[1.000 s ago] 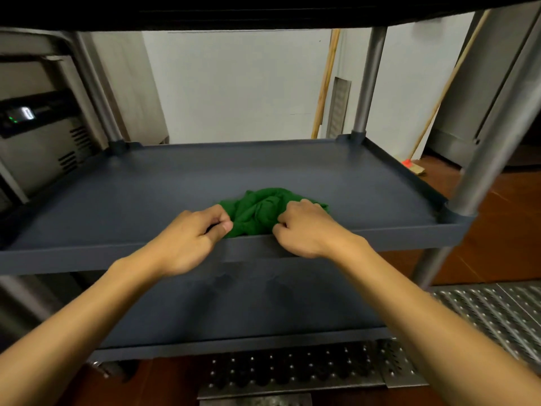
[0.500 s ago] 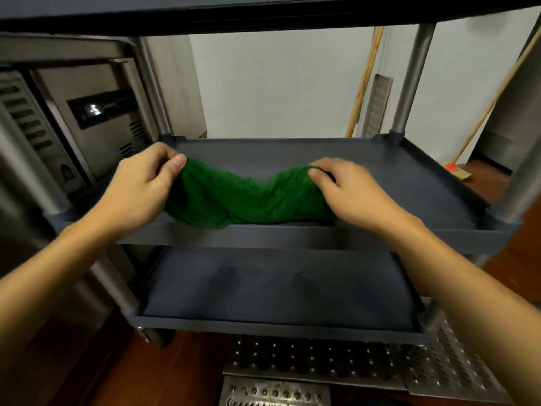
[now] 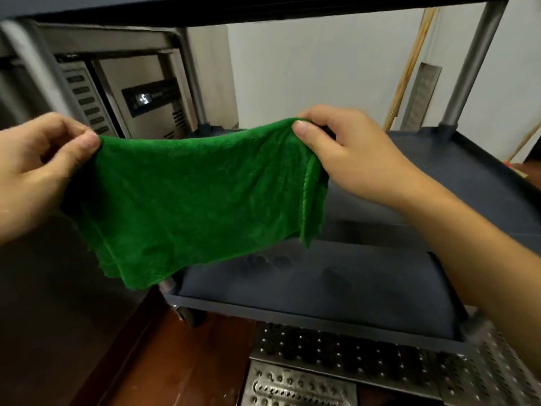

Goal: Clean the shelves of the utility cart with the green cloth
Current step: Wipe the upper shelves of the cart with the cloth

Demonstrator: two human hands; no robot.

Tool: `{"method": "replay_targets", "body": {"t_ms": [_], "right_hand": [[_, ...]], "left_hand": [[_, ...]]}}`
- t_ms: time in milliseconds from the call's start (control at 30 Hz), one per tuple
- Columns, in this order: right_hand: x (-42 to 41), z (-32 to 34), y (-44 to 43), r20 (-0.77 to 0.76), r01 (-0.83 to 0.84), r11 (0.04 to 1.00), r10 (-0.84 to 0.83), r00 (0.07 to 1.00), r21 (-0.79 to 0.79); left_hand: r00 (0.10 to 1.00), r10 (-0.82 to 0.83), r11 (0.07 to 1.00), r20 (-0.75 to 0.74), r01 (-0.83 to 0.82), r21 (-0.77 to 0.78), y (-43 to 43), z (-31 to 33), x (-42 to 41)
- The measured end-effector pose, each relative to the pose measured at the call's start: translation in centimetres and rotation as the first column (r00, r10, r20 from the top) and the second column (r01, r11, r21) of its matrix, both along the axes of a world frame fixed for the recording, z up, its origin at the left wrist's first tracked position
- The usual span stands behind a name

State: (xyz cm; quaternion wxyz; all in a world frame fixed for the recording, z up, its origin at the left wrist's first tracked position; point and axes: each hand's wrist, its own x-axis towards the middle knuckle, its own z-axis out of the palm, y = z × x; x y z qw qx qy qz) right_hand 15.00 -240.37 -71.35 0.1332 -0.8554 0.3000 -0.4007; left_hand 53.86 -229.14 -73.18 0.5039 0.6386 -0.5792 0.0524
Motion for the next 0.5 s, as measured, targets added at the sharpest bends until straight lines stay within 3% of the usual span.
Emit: {"method": "replay_targets", "body": {"t_ms": [100,300,500], "right_hand": [[0.9,-1.6,1.0,-0.075,-0.059,0.993,0.067,0.995,0.105],[2.4,-9.7,1.6,-0.234,-0.101,0.96,0.164,0.958,0.26],[1.8,-18.3,1.3,-0.245,-0.053,0.816,0.234,0.941,0.575]], "left_hand": [[0.997,0.065,0.997,0.034,-0.066,0.029,2.0,-2.7,0.7],[0.996,-0.041,0.96,0.085,0.016,0.28,4.2,-9.7,-1.5],[0.971,-0.179,0.868,-0.162,0.233,0.439,4.7,-18.1,-1.5]]}}
